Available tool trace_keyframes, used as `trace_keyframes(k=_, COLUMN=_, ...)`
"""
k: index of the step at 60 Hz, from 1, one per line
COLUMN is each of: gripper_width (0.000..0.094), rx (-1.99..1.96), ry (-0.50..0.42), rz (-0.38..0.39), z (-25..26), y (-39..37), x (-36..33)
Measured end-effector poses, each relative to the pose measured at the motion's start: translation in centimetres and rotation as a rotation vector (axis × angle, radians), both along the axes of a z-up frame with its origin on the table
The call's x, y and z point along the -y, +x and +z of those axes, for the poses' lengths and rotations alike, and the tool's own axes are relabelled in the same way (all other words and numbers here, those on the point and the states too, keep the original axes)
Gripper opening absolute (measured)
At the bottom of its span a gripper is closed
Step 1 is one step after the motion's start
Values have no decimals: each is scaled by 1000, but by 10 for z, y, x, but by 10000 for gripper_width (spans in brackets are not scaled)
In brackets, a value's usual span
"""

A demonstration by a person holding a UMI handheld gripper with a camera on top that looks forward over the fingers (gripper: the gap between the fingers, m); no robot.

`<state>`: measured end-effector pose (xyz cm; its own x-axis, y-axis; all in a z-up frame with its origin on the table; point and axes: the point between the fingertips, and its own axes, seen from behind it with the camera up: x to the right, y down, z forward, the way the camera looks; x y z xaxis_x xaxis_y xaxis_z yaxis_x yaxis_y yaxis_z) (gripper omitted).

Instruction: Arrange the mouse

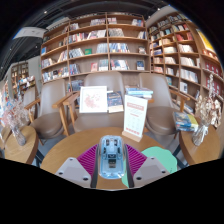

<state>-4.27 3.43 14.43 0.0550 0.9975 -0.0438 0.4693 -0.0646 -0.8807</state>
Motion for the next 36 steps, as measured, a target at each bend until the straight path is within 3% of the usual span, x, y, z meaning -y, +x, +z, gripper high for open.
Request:
trace_keyframes(k=7, gripper_width=417, rx=28, ry=63, rz=-87, z=-21, y=-4, x=-79)
trace_keyframes(k=15, gripper_width=415, rx=94, ry=73, rz=-118, z=-72, y=-1, x=-134)
trace_keyframes(k=27, gripper_width=417, rx=179, ry=44, rz=-118, z=-146, y=2, x=-155)
trace_keyframes(k=36, gripper_width=468, rx=182, ry=41, rz=-131, z=-157, y=5, x=-160)
